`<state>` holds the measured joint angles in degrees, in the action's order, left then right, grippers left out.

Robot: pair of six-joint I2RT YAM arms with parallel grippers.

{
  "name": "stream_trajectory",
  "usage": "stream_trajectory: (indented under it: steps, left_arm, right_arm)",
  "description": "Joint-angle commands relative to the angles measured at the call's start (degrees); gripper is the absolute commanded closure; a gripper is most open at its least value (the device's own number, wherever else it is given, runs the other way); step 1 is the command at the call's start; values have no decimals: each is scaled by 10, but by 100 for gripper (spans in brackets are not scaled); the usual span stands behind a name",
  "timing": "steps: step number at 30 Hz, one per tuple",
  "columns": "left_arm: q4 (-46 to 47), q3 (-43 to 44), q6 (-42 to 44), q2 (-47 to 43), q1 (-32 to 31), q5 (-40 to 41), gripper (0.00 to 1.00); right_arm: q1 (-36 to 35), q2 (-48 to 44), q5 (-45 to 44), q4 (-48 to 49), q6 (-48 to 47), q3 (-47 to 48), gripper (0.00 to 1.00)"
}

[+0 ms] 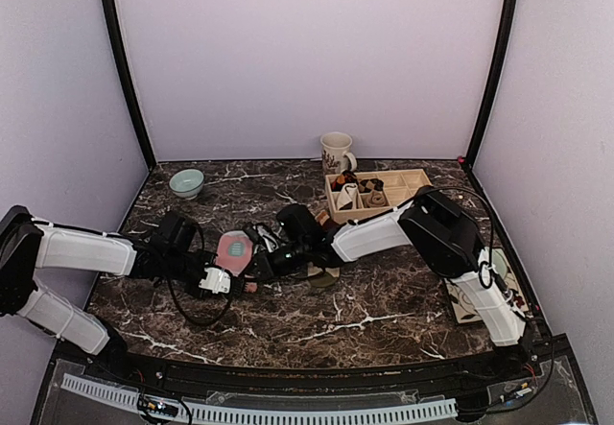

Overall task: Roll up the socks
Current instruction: Roll the sock at the center of the board.

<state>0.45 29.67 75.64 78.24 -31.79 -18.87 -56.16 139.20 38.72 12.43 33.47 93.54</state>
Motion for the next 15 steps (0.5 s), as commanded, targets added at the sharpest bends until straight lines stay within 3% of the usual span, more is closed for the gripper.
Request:
stream_trajectory:
  steps: [1,8,11,15]
  left_arm:
    - [-107,18,-21,19,-2,-11,95]
    - [-175,19,-19,15,0,-37,95]
    - [-198,20,-11,12,1,-50,95]
    - [-225,29,-3,11,0,-70,95]
  right_arm:
    - [16,-14,3,-23,22,-56,84]
    - [42,-41,11,16,16,-55,72]
    - [42,-36,16,22,17,-31,61]
    - [42,-24,8,44,30,-7,61]
